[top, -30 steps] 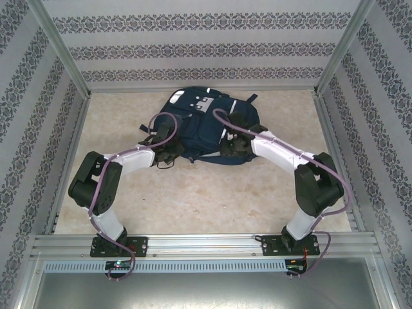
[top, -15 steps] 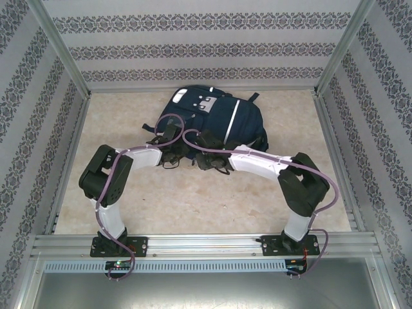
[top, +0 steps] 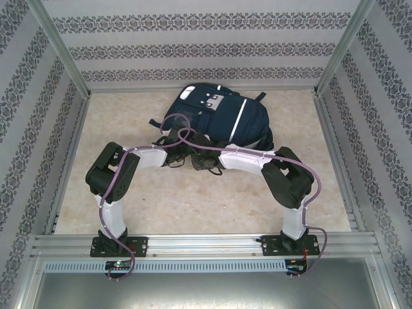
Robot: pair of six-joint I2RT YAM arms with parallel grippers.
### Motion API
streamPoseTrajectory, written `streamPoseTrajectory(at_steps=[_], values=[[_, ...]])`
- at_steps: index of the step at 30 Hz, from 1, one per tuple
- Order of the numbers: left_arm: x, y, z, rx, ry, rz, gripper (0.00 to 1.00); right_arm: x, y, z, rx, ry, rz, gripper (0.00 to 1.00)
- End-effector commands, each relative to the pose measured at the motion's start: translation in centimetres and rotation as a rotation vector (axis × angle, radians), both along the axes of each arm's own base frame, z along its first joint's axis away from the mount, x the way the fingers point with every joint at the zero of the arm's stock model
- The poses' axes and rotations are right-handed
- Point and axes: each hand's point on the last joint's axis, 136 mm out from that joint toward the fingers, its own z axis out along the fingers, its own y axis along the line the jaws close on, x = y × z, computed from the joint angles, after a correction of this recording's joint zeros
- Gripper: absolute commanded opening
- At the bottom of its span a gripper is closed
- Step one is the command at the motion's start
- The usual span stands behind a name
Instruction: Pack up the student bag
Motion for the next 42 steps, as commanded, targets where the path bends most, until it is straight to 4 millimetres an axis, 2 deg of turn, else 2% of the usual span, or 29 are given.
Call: streamPoseTrajectory(at_steps=[1,6,15,21,26,29,33,38,42], values=[[-3.1,-1.5,-3.8,0.016,0.124,-0.099,0.0,0.7,0.8,-0.7,0.084,-0.012,-0.113,0.31],[-3.2,-1.7,-3.9,0.008,0.137,-0.098,0.0,1.4,1.9,-1.1,0.184,-0.031,-0.165,0.34],[-3.1,-2.0,-3.4,0.0,0.139,-0.11,0.0,2.7,0.7,-3.4,0.147,-0.002,-0.284,0.35],[-3.0,-2.2,-3.3,-0.006,0.142,-0.113,0.0,4.2,1.2,-3.2,0.158,-0.015,-0.3,0.39],[-2.9,-2.2,-3.2,-0.008,0.141,-0.113,0.0,4.2,0.0,-3.7,0.106,-0.004,-0.336,0.26],[-2.9,-2.3,-3.0,-0.005,0.137,-0.116,0.0,4.0,-1.0,-3.9,0.097,-0.007,-0.353,0.15],[-2.7,-2.3,-3.2,-0.001,0.139,-0.114,0.0,3.7,-1.4,-3.7,0.093,-0.008,-0.341,0.01],[-2.7,-2.0,-3.0,0.011,0.141,-0.11,0.0,3.7,-1.9,-2.7,0.077,-0.025,-0.322,0.0],[-2.2,-0.2,-1.8,0.057,0.135,-0.086,0.0,3.2,-2.6,-0.7,0.075,-0.053,-0.287,0.0]])
